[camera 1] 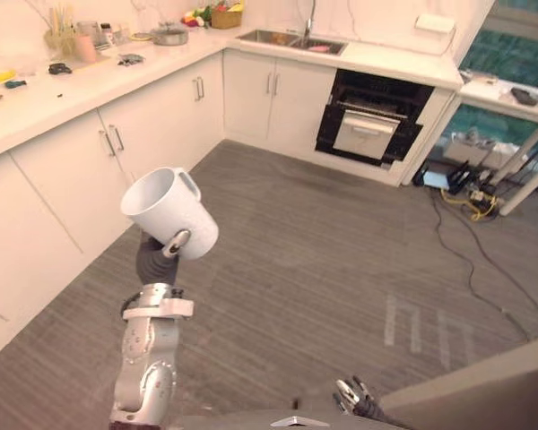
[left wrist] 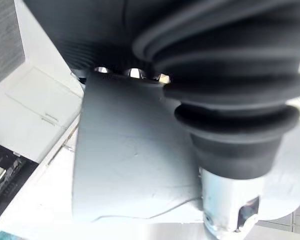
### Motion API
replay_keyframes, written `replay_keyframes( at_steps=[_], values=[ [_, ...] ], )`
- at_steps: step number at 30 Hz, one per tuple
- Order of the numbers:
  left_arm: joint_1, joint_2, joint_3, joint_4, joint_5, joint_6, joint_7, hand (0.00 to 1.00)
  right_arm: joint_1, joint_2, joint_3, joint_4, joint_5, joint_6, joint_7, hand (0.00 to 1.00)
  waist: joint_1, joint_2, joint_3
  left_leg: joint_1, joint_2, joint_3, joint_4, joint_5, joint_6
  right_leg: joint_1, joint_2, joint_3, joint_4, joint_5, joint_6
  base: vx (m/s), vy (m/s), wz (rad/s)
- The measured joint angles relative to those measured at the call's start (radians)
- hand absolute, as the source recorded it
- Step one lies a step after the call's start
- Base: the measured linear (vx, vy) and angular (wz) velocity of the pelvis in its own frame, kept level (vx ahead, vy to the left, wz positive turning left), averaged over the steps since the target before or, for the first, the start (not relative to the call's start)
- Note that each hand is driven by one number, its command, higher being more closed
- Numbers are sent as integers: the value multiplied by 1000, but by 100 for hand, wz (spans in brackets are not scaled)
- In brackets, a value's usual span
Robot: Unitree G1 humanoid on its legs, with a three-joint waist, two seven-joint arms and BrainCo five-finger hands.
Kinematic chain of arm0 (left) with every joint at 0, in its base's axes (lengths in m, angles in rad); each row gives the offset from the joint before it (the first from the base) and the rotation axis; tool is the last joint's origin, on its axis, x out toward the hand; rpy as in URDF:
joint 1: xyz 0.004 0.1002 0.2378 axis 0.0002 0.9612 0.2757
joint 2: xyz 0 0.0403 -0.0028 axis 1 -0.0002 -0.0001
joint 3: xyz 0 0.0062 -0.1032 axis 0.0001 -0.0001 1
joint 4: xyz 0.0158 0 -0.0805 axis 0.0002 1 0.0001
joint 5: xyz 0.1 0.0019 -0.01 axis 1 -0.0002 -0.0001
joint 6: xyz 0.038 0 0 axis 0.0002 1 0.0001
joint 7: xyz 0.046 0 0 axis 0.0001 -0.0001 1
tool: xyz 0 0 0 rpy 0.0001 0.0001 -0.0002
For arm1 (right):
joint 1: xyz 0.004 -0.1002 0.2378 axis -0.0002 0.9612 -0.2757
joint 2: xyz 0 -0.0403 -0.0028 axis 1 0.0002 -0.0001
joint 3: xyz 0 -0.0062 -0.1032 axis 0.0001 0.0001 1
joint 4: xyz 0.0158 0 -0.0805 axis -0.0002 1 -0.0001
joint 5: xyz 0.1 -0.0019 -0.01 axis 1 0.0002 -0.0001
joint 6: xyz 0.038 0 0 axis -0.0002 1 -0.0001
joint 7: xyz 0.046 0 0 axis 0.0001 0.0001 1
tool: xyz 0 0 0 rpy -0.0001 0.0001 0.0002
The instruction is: Walk over to the sink, pick up the cup, carry it to the dishwasher, place the cup inside the dishwasher, then close the dishwasher door
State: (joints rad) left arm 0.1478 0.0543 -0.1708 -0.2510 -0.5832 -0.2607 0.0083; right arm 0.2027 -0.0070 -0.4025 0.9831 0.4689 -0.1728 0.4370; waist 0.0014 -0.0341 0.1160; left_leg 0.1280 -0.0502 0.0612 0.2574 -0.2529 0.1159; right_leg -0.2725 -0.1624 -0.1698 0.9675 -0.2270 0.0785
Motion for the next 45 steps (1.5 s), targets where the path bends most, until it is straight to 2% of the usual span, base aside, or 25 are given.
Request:
replay_keyframes(
  at_steps=[2,5,7,8,9,12,14,15,18,20,23,25,26,27,29,31,33,35,36,37,39,40,42,44,45],
  values=[
    [-76,-17,-51,50,-1,3,-5,100,23,19,5,-41,21,-2,-2,0,-20,5,1,35,9,-70,0,-34,-10,-58,38,-40,-281,3,-23,444,-33,90],
    [-108,-50,-108,85,-3,14,-38,100,66,23,40,-49,48,10,-10,0,-59,30,1,82,36,-196,33,-110,-43,-57,93,131,-625,117,-12,490,-133,139],
    [-98,-55,-112,79,-5,8,-53,100,96,4,94,-60,51,28,-14,0,-61,26,0,132,42,-247,84,-198,-79,-56,88,214,-658,145,-12,685,-277,108],
    [-75,-65,-108,83,-5,-5,-58,100,103,-29,120,-60,49,57,-11,0,-67,59,-6,172,90,-244,120,-250,-111,-77,114,191,-516,229,4,808,-330,59],
    [-59,-70,-116,81,-4,-5,-60,100,103,-53,125,-64,43,68,-9,0,-74,89,-13,167,122,-230,153,-240,-120,-87,126,162,-454,176,-15,667,-263,53],
    [-50,-76,-126,71,-4,-27,-56,100,92,-78,128,-71,33,116,-35,0,-83,110,-16,133,163,-186,296,-96,-141,-65,156,119,-373,65,-62,640,-269,14],
    [-51,-88,-124,65,-3,-38,-52,100,99,-84,123,-92,23,135,-50,0,-89,126,-9,47,214,-168,524,102,-238,24,208,115,-412,5,-92,643,-213,-13],
    [-49,-100,-123,65,-3,-41,-41,100,113,-85,123,-116,-2,131,-59,0,-83,129,0,-53,251,-159,729,261,-267,91,243,118,-458,-24,-119,527,-98,-23],
    [-33,-113,-111,65,-1,-41,-36,100,122,-79,127,-135,-3,100,-78,0,-52,122,15,-290,262,-101,1028,175,-188,285,273,146,-582,-53,-166,505,-79,-29],
    [-31,-113,-84,60,-2,-39,-37,100,114,-81,128,-135,12,82,-78,0,-12,119,15,-408,246,-42,969,89,-175,380,272,188,-662,-55,-169,497,-1,-62],
    [-10,-108,-41,17,-3,-20,-37,100,57,-80,128,-143,17,48,-78,0,11,98,18,-482,224,60,558,19,-164,477,254,276,-720,-73,-165,536,138,-85],
    [29,-95,-60,0,-3,-16,-32,100,39,-78,126,-143,17,19,-79,0,16,75,6,-437,151,24,146,109,-189,534,219,336,-758,-110,-144,524,243,-88],
    [56,-91,-76,-6,-3,-15,-25,100,30,-78,127,-135,27,3,-91,0,30,63,1,-415,122,-10,84,256,-192,557,200,396,-774,-136,-129,711,394,-116],
    [77,-71,-80,-1,-2,-14,-16,100,5,-53,128,-123,46,-9,-112,0,32,35,-9,-407,91,-1,111,241,-138,560,173,452,-764,-139,-121,593,339,-101],
    [81,-47,-73,7,-2,-15,-20,100,-5,-19,125,-95,54,-28,-148,0,14,-5,-15,-423,97,22,249,131,-104,555,156,498,-705,-108,-125,696,346,-54],
    [80,-23,-71,8,-2,-15,-33,100,-6,-16,120,-75,72,-29,-181,0,10,-18,-23,-412,96,25,291,103,-102,553,154,509,-654,-82,-125,559,202,-38],
    [75,12,-70,8,-2,-15,-70,100,-8,-6,70,-39,126,-62,-228,0,4,-14,-28,-337,93,29,293,91,-106,523,164,500,-504,25,-64,479,115,-51],
    [66,22,-76,-8,-1,-16,-110,100,-9,9,15,-24,196,-113,-255,0,6,-10,-43,-241,86,62,216,57,-102,398,159,430,-249,145,136,363,80,-69],
    [63,24,-92,-51,0,-16,-120,100,-3,20,-12,-42,229,-153,-268,0,5,-6,-39,-146,72,81,118,-3,-90,288,108,354,-40,238,135,428,70,-103],
    [51,27,-109,-71,2,-21,-122,100,-12,33,-16,-66,254,-174,-272,0,4,-34,-30,-82,44,119,92,-23,-83,179,47,291,143,173,34,415,45,-92],
    [35,23,-157,-60,38,-20,-112,100,2,36,-6,-109,274,-203,-272,0,-28,10,-17,13,77,135,68,-61,-95,87,42,165,227,55,-45,284,-29,-47],
    [11,23,-194,-55,51,-20,-104,100,23,43,9,-165,283,-221,-275,0,-44,41,-16,58,114,135,57,-85,-110,33,54,88,187,-3,-49,301,-32,-13],
    [-33,24,-225,-57,62,-22,-105,100,42,58,45,-267,289,-253,-298,0,-54,49,-15,106,149,132,42,-113,-133,-37,38,10,25,-37,-40,381,-93,9],
    [-56,21,-231,-52,61,-23,-111,100,44,57,78,-354,283,-273,-328,0,-60,55,-17,139,180,124,33,-136,-167,-65,21,-46,-255,-12,-35,447,-198,24],
    [-55,20,-229,-49,60,-23,-117,100,54,56,94,-419,279,-285,-345,0,-61,52,-17,155,200,110,39,-164,-200,-59,26,-18,-468,58,-23,399,-207,30]
  ],
)
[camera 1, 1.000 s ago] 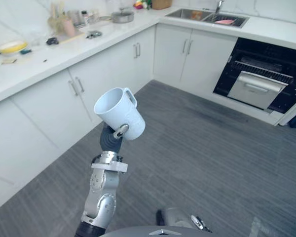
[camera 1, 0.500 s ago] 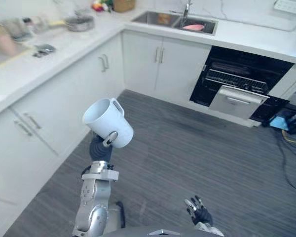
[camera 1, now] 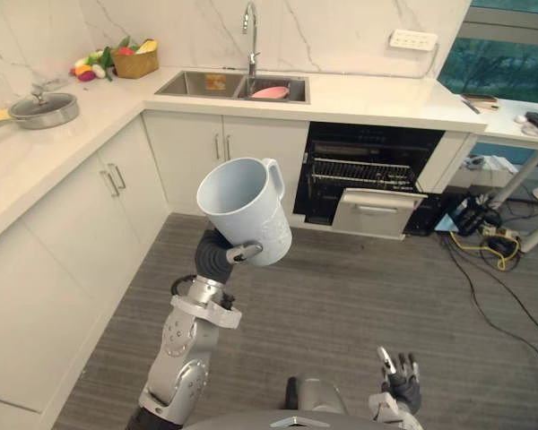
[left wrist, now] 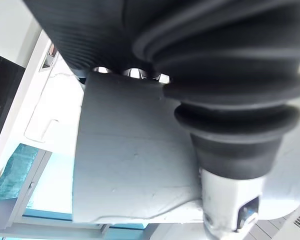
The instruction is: Walk over to the sink, pick up the cup, carry it to the dishwasher, place the cup inside the dishwasher, then close the dishwasher door
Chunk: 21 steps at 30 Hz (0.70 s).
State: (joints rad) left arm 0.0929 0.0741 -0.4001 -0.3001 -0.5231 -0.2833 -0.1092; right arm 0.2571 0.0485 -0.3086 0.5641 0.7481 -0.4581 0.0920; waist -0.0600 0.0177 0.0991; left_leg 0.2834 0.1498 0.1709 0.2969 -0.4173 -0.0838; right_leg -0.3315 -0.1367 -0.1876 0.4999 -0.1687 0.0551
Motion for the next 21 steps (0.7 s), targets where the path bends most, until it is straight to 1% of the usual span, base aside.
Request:
replay_keyframes(
  at_steps=[1,2,3,4,5,6,7,8,10,11,12,13,14,15,16,17,18,19,20,21],
  values=[
    [0,-1,9,3,-3,0,-6,100,13,-1,13,-36,1,-3,-9,0,-2,-15,-2,14,5,-10,8,-19,-25,12,8,11,-60,102,-2,535,-250,36],
    [14,-10,7,25,-3,4,-12,100,33,-17,30,-86,7,-4,-10,0,1,19,13,37,47,-33,29,-38,-18,36,45,1,-45,151,-24,535,-226,13],
    [32,-23,8,32,-3,6,-17,100,33,-32,48,-153,13,4,-8,0,4,42,21,34,56,-39,48,-16,1,33,57,-3,-4,107,-40,601,-272,5],
    [34,-24,8,35,-3,6,-25,100,36,-33,61,-192,13,5,-7,0,-1,46,26,38,59,-36,64,-1,-2,31,54,-6,34,80,-42,542,-275,3],
    [39,-30,5,40,-1,3,-40,100,52,-33,73,-255,13,9,0,0,-5,45,29,54,71,-35,93,24,-21,35,55,-13,96,17,-53,514,-277,5],
    [42,-39,7,39,-1,-13,-47,100,56,-27,81,-295,12,25,13,0,-5,49,29,56,93,-40,158,45,-22,51,66,-21,136,-34,-63,469,-250,-3],
    [45,-46,7,38,-2,-23,-47,100,59,-24,84,-315,11,41,18,0,-4,57,25,31,115,-52,236,68,-19,69,84,-29,136,-61,-62,357,-187,-10],
    [49,-52,6,36,-3,-28,-45,100,64,-20,78,-341,10,65,34,0,0,62,22,-38,144,-82,384,144,-14,103,108,-38,113,-82,-69,309,-165,2],
    [74,-66,10,35,-5,-35,-38,100,98,-20,78,-394,4,88,51,0,1,70,19,-174,193,-105,604,361,-13,179,139,-56,25,-88,-75,328,-118,14],
    [89,-69,14,34,-5,-36,-34,100,107,-19,75,-403,0,88,58,0,1,71,20,-219,201,-102,668,367,-19,212,144,-61,-12,-88,-75,366,-44,18],
    [117,-87,23,34,-2,-39,-27,100,116,-25,69,-422,0,87,70,0,5,70,20,-298,203,-72,755,318,-13,271,149,-71,-85,-82,-84,362,5,13],
    [137,-94,43,32,-2,-43,-26,100,117,-33,71,-451,0,86,80,0,17,68,19,-358,192,-26,780,261,-9,317,150,-72,-148,-72,-101,354,19,6],
    [140,-96,54,31,-2,-44,-24,100,117,-36,71,-471,0,86,81,0,29,68,19,-386,184,3,771,229,-4,344,150,-73,-181,-65,-109,345,49,-8],
    [141,-96,69,24,-3,-45,-21,100,111,-38,77,-489,-2,82,84,0,50,64,17,-408,172,45,726,188,8,378,145,-74,-223,-39,-109,355,70,-17],
    [147,-93,96,2,-3,-46,-18,100,99,-44,103,-522,-9,81,88,0,67,60,17,-431,170,122,586,131,34,433,141,-75,-275,-29,-95,375,87,-14],
    [152,-94,108,-6,-4,-47,-14,100,93,-45,116,-533,-9,82,91,0,67,56,16,-433,165,153,517,117,47,454,134,-76,-288,-22,-81,415,129,-1],
    [161,-95,123,-12,-3,-51,-7,100,89,-47,142,-566,-10,82,92,0,69,39,13,-443,137,196,387,110,66,490,110,-79,-314,-27,-72,439,179,5],
    [172,-95,123,-16,-3,-51,-1,100,89,-47,161,-599,-11,87,92,0,79,18,13,-452,100,217,267,127,75,524,75,-75,-335,-28,-56,503,247,2],
    [178,-96,119,-20,-2,-51,2,100,87,-47,170,-611,-12,89,91,0,84,9,11,-461,84,214,211,150,73,538,58,-72,-346,-30,-51,481,286,-7],
    [187,-97,109,-29,1,-51,7,100,86,-47,176,-629,-38,91,87,0,95,-3,11,-479,65,198,117,211,60,569,30,-67,-364,-36,-38,470,346,-8]
  ],
)
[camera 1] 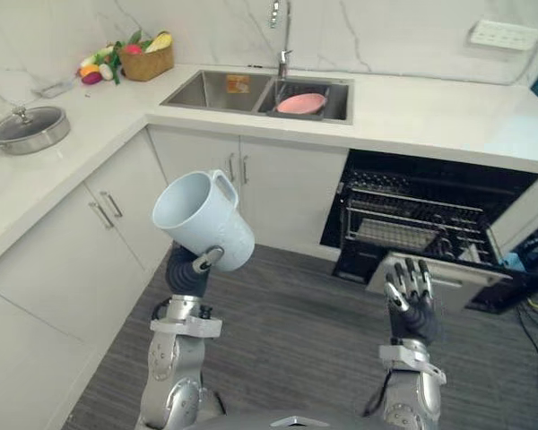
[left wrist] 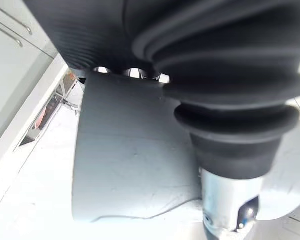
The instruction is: Walk over to the sink, pick up the cup, carry it to the dishwasher, place the cup inside the dishwasher, then close the dishwasher door
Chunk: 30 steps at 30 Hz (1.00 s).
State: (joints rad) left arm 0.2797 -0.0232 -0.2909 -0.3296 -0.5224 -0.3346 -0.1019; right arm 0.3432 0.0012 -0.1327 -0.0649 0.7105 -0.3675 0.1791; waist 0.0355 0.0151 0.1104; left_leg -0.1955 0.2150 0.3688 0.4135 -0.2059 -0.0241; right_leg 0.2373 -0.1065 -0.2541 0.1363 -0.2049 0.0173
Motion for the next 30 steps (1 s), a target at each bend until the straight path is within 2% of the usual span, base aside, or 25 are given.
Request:
replay_keyframes(
  at_steps=[2,3,4,6,8,10,11,12,13,14,15,16,17,18,19,20,21,22,24,25,26,27,28,29,30],
  values=[
    [19,-3,-12,-15,16,-2,4,100,1,-9,3,-2,-34,0,-17,0,15,-6,-7,-3,-28,-45,-69,170,-10,51,-31,31,-28,-18,33,413,362,-11],
    [25,8,-16,-13,17,-4,6,100,0,0,11,9,-51,3,-30,0,15,-28,-23,12,-56,-29,-31,135,21,72,-67,62,-40,-12,44,411,409,-15],
    [26,8,-13,-24,17,-7,6,100,-8,-2,33,-3,-68,4,-39,0,21,-35,-22,-10,-45,-29,64,77,30,74,-78,104,-35,16,55,402,403,-20],
    [25,25,8,-38,17,-9,1,100,-35,4,50,-1,-91,25,-62,0,23,-71,-30,-17,-47,-29,154,24,32,72,-101,166,-7,31,62,325,295,-44],
    [15,49,21,-36,14,-7,-24,100,-59,22,25,5,-91,25,-100,0,12,-82,-41,7,-74,-49,174,-20,35,51,-123,194,54,71,73,317,271,-35],
    [-11,55,25,-22,14,-3,-68,100,-54,43,-42,12,-91,9,-138,0,-2,-85,-57,52,-120,-74,109,-73,41,-35,-152,228,236,96,113,298,280,-6],
    [-35,62,28,-3,14,-1,-84,100,-54,48,-71,21,-89,-4,-155,0,-12,-101,-41,105,-159,-63,70,-102,62,-136,-184,278,460,140,166,282,239,-20],
    [-27,81,25,0,14,3,-88,100,-43,50,-70,22,-89,-15,-171,0,-32,-100,-26,167,-183,-48,45,-130,62,-260,-197,315,733,161,159,330,239,-33],
    [-19,89,18,3,16,8,-92,100,-31,52,-70,22,-90,-28,-177,0,-47,-97,-22,222,-186,-33,25,-148,63,-339,-186,315,888,135,132,246,171,-39],
    [-17,93,12,9,20,8,-93,100,-26,53,-70,22,-93,-38,-184,0,-58,-91,-21,255,-186,-20,5,-155,64,-379,-172,299,943,114,109,322,204,-43],
    [-24,97,1,27,42,8,-99,100,-21,54,-62,11,-120,-69,-199,0,-87,-81,-28,332,-187,11,-48,-151,61,-468,-137,233,958,59,81,281,178,-36],
    [-29,101,-6,28,51,10,-98,100,-20,55,-55,-19,-128,-78,-217,0,-106,-78,-29,363,-187,34,-76,-147,48,-515,-122,181,909,33,80,375,202,-32],
    [-31,105,-14,27,54,12,-99,100,-16,54,-56,-47,-129,-81,-234,0,-112,-77,-28,382,-187,50,-95,-143,38,-538,-113,139,860,21,79,283,113,-23],
    [-29,107,-32,26,54,21,-102,100,2,57,-54,-111,-136,-89,-265,0,-119,-65,-30,426,-187,63,-132,-138,15,-549,-90,22,718,19,55,524,187,-42],
    [-20,110,-36,19,54,29,-106,100,10,58,-41,-164,-163,-105,-303,0,-120,-68,-35,464,-207,77,-134,-136,-1,-514,-51,-124,522,94,-39,385,129,-64],
    [-11,112,-30,16,53,30,-107,100,17,57,-30,-183,-173,-112,-321,0,-114,-75,-38,473,-217,83,-118,-138,-4,-486,-28,-209,416,124,-139,606,185,-136],
    [-1,105,-26,36,53,36,-105,100,-5,47,-17,-205,-195,-123,-339,0,-90,-78,-39,467,-199,58,-17,-163,-5,-413,-13,-328,279,112,-262,407,140,-175],
    [6,106,-41,51,55,46,-99,100,-40,48,-19,-207,-198,-137,-343,0,-85,-34,-36,447,-183,26,-10,-194,-10,-391,28,-309,229,124,-241,427,150,-163],
    [-8,105,-89,58,57,45,-98,100,-58,39,-34,-202,-198,-140,-343,0,-104,-1,-10,450,-128,12,-113,-174,-11,-380,78,-263,234,112,-210,118,64,-112],
    [-3,103,-116,70,57,43,-98,100,-56,39,-28,-202,-200,-139,-350,0,-97,36,-12,484,-121,38,-131,-180,-19,-376,98,-234,234,70,-176,84,68,-93],
    [-2,104,-130,76,58,44,-98,100,-53,39,-26,-202,-201,-140,-366,0,-110,47,-18,489,-115,50,-129,-181,-21,-374,96,-243,258,46,-168,143,102,-69],
    [-7,108,-158,72,58,41,-97,100,-57,44,-23,-203,-206,-137,-385,0,-117,17,-16,478,-117,72,-56,-185,-28,-377,58,-244,346,-27,-160,162,84,-31],
    [-8,112,-174,73,59,39,-94,100,-58,46,-21,-203,-207,-131,-392,0,-116,-1,-8,449,-113,82,49,-183,-31,-371,43,-237,354,-38,-137,193,29,-55],
    [-3,110,-211,75,69,40,-78,100,-62,41,-23,-216,-208,-112,-408,0,-106,5,-2,346,-43,65,314,-135,0,-351,81,-194,323,-39,-122,156,-32,-79],
    [1,110,-240,74,90,40,-68,100,-61,36,-19,-256,-207,-95,-408,0,-97,23,-1,235,16,32,534,19,60,-319,129,-143,266,-31,-115,219,-4,-93]
  ],
)
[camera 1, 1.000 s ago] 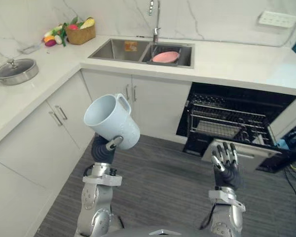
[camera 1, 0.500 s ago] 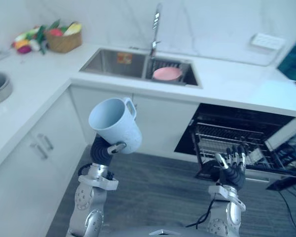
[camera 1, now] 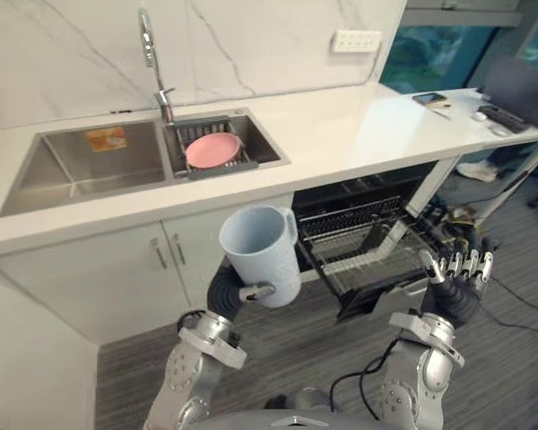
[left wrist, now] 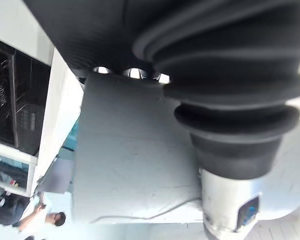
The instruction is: Walk over to the sink, pick up the cup, carry it to the dishwasher, place the cup inside the dishwasher, then close the dishwasher door
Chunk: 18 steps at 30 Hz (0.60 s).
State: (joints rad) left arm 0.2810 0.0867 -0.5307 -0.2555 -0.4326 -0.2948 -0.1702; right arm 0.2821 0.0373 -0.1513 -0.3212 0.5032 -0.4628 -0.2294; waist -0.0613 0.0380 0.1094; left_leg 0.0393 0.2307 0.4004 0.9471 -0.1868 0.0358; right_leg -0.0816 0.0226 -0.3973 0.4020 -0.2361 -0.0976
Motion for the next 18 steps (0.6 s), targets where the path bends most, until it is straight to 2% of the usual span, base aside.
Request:
replay_keyframes(
  at_steps=[1,2,3,4,5,6,7,8,9,10,11,13,14,16,18],
  values=[
    [4,1,-13,0,7,0,8,100,-1,-2,8,-23,-1,7,1,0,3,-11,-3,-36,15,-22,71,53,-5,21,14,32,-31,8,4,267,79,-137],
    [7,11,-28,1,27,1,16,100,-17,-13,18,-62,-14,8,2,0,7,11,-4,-95,12,-74,114,-4,-24,53,36,99,-83,39,-4,318,159,-140],
    [7,11,-29,5,35,2,19,100,-34,-23,18,-55,-32,8,1,0,5,22,-3,-116,-8,-106,69,-53,-31,65,42,140,-100,46,-11,259,152,-161],
    [7,9,-29,13,39,3,25,100,-44,-35,20,-42,-34,19,1,0,7,25,-3,-127,-38,-137,-15,-98,-34,74,41,187,-113,52,-17,272,170,-153],
    [7,7,-27,28,43,4,34,100,-54,-55,21,-26,-33,47,2,0,13,21,-3,-127,-98,-211,-177,-143,-35,90,38,263,-133,65,-18,280,194,-145],
    [7,6,-23,37,43,5,34,100,-63,-66,23,-12,-33,58,3,0,18,19,-3,-124,-131,-260,-271,-150,-46,97,34,300,-147,71,-13,281,208,-173],
    [8,5,-16,39,43,8,35,100,-85,-82,24,9,-28,83,11,0,30,18,-2,-124,-184,-370,-441,-144,-59,107,30,367,-172,81,0,208,184,-140],
    [8,6,-15,39,44,9,36,100,-98,-90,24,27,-25,96,20,0,34,17,-1,-127,-201,-421,-510,-131,-69,115,29,397,-184,84,5,184,193,-156],
    [7,7,-16,39,46,10,35,100,-111,-108,27,56,-18,121,36,0,36,18,-1,-140,-213,-491,-600,-82,-84,135,28,446,-201,79,24,284,315,-122],
    [8,9,-21,38,49,11,35,100,-104,-117,31,69,-17,147,47,0,38,19,-1,-140,-210,-504,-631,12,-89,155,29,483,-205,65,50,297,326,-108],
    [10,9,-23,36,52,11,34,100,-99,-121,35,67,-17,156,51,0,42,23,-5,-132,-204,-495,-634,66,-80,163,32,499,-202,58,64,321,354,-84],
    [-14,25,-26,31,52,20,33,100,-96,-122,57,61,-18,166,55,0,41,-15,-27,-126,-231,-430,-621,50,-45,166,-15,552,-197,39,101,290,325,-54],
    [-29,29,-26,29,51,22,33,100,-102,-122,61,61,-18,167,56,0,44,-29,-21,-125,-240,-420,-622,50,-43,163,-26,559,-198,36,105,234,295,-27],
    [-72,46,-46,29,43,40,32,100,-107,-117,59,60,-11,200,70,0,52,-68,-5,-107,-263,-389,-635,43,-31,166,-57,557,-197,39,116,140,224,-21],
    [-67,57,-67,30,44,41,32,100,-106,-101,60,62,0,207,90,0,62,-70,-4,-52,-264,-364,-683,33,-9,155,-62,524,-141,41,120,103,145,-42]
  ],
)
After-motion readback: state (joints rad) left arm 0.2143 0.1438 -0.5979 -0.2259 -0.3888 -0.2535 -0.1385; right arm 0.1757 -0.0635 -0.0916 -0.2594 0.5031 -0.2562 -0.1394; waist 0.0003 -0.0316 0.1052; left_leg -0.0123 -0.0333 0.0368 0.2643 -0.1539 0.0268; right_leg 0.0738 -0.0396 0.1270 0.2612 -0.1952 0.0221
